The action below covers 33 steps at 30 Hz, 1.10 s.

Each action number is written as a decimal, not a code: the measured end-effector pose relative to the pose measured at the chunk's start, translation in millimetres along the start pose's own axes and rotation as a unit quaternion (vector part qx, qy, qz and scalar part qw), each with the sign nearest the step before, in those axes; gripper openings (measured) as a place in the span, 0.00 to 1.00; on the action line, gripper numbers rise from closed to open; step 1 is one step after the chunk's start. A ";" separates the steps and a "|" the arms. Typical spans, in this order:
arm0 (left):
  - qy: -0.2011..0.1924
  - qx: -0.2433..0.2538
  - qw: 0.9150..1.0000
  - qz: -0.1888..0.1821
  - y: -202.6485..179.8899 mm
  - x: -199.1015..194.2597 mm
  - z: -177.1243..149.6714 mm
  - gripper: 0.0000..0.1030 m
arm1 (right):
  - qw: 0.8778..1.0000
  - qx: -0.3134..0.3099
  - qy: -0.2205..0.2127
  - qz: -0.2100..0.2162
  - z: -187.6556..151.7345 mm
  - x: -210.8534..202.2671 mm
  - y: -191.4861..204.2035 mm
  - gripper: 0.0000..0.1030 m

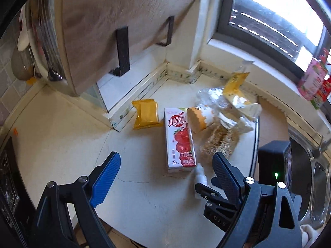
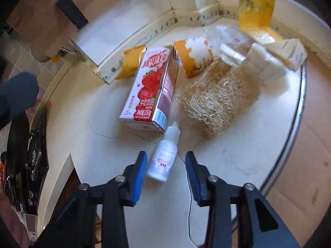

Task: Collect trash
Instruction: 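Grasp the strawberry milk carton with the left tool while the right tool grasps the white dropper bottle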

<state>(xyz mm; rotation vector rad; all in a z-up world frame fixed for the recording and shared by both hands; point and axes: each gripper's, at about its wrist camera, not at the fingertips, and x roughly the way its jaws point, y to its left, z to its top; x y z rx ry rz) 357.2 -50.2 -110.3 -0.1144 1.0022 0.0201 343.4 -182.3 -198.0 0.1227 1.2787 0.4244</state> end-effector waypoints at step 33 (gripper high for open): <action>0.106 -0.015 0.994 0.021 -31.4 117.2 0.5 0.51 | 0.996 0.071 -0.047 0.040 -37.4 -73.8 -69.4 0.24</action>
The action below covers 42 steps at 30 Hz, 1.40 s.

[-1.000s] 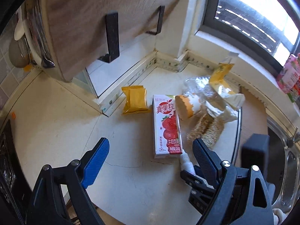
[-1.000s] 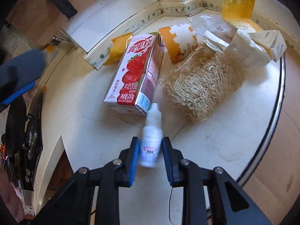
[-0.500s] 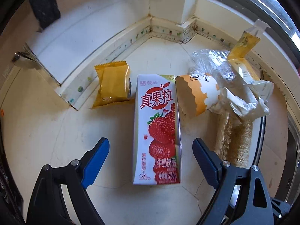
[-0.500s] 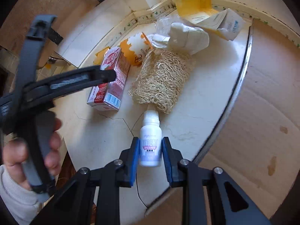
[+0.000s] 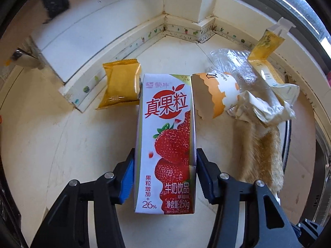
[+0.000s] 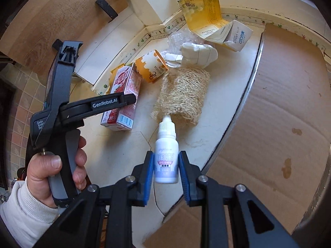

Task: Collect trash
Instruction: 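Grasp the strawberry milk carton with the left tool while the right tool grasps the white dropper bottle, then carry the carton and dropper bottle down over the bin with both tools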

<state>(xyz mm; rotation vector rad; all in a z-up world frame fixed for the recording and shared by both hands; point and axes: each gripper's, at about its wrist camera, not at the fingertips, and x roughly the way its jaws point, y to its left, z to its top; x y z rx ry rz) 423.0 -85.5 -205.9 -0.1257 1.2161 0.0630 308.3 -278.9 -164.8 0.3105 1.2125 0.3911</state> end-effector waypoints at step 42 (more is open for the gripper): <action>-0.123 0.075 0.977 -0.159 157.8 -295.1 -250.6 0.51 | 0.991 -0.025 -0.129 -0.031 -176.2 -135.5 185.3 0.23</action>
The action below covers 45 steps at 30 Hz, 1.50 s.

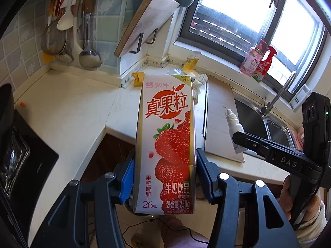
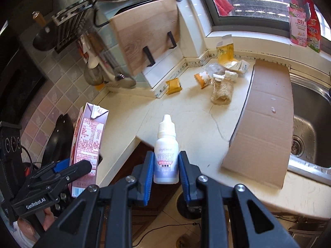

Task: Collect trash
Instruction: 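Carry the carton and dropper bottle down over the bin with both tools, then open both tools to drop the carton and bottle into the bin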

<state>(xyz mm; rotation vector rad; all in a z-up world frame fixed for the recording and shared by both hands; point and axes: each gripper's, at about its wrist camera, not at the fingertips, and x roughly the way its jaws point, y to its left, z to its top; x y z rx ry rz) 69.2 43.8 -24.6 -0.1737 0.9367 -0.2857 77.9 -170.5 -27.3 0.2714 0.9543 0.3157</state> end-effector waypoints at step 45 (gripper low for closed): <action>0.324 -0.067 0.941 0.067 116.3 272.2 -181.7 0.70 | 0.963 0.044 0.264 -0.033 -149.5 238.9 -50.0 0.23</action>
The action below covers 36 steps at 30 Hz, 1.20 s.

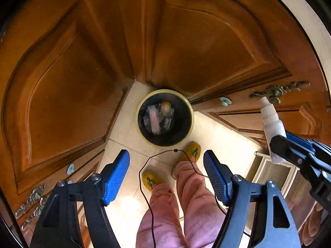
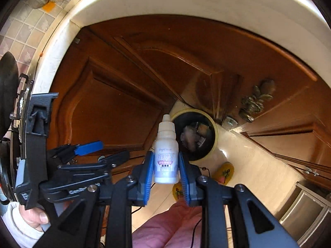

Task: Collect trash
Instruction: 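Open both tools to drop the carton and bottle into the bin, then raise both tools back toward the counter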

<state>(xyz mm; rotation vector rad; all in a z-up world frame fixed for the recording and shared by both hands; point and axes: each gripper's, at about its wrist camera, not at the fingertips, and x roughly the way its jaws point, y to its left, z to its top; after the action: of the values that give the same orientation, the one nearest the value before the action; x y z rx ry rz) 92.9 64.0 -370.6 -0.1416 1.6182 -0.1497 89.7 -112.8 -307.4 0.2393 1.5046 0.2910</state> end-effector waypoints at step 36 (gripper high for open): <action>-0.137 -0.019 0.990 -0.006 24.5 -153.5 -44.4 0.70 | 0.998 -0.048 -0.027 -0.036 -8.7 -46.6 54.1 0.42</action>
<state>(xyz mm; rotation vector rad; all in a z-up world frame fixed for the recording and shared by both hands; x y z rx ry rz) 56.6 116.6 -222.0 -0.1931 1.3465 -0.1027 76.8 -77.6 -246.0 0.1151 1.4375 0.2967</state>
